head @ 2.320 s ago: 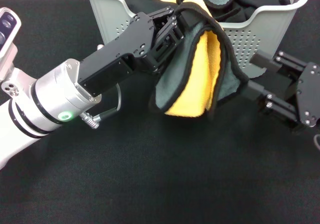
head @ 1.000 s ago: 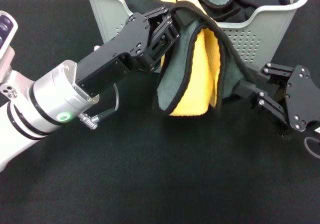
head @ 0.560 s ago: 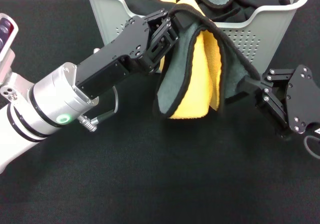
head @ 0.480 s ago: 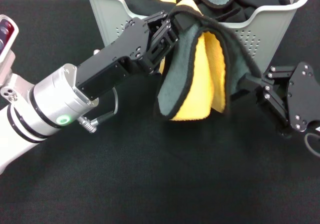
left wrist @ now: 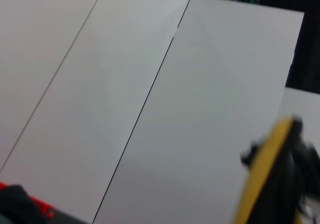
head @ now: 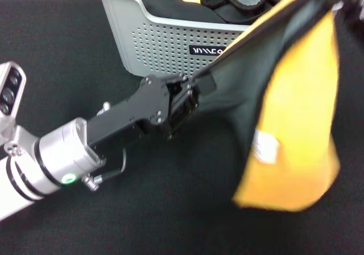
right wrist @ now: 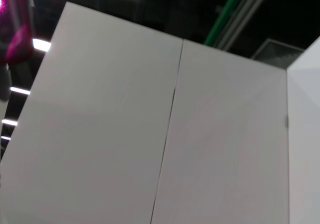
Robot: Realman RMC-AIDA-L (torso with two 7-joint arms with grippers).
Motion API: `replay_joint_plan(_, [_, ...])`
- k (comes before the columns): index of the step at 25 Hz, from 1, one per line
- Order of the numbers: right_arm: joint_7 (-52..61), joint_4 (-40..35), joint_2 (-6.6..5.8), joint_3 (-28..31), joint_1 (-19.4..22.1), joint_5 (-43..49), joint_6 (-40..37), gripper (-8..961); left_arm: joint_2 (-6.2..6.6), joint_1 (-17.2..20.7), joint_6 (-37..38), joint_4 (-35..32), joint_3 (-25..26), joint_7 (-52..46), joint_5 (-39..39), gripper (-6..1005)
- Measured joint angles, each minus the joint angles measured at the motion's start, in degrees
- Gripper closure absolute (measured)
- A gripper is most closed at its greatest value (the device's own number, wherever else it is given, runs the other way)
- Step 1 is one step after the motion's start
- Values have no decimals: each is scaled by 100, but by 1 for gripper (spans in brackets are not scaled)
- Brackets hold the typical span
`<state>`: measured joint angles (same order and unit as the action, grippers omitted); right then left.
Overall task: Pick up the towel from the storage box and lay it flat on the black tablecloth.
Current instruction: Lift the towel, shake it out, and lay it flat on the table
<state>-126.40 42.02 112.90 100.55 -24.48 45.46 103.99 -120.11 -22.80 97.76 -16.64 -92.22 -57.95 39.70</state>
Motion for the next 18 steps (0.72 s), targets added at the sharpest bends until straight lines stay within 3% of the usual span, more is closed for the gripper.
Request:
replay_joint_plan(6, [735, 118, -210, 497, -623, 17, -25, 938, -7, 100, 3, 48, -91, 140, 124, 981])
replay_joint_plan(11, [869, 151, -235, 531, -879, 16, -26, 938, -34, 7, -51, 71, -179, 149, 128, 978])
replay_joint_plan(18, [881, 205, -226, 663, -879, -27, -18, 938, -38, -55, -94, 116, -151, 315, 66, 970])
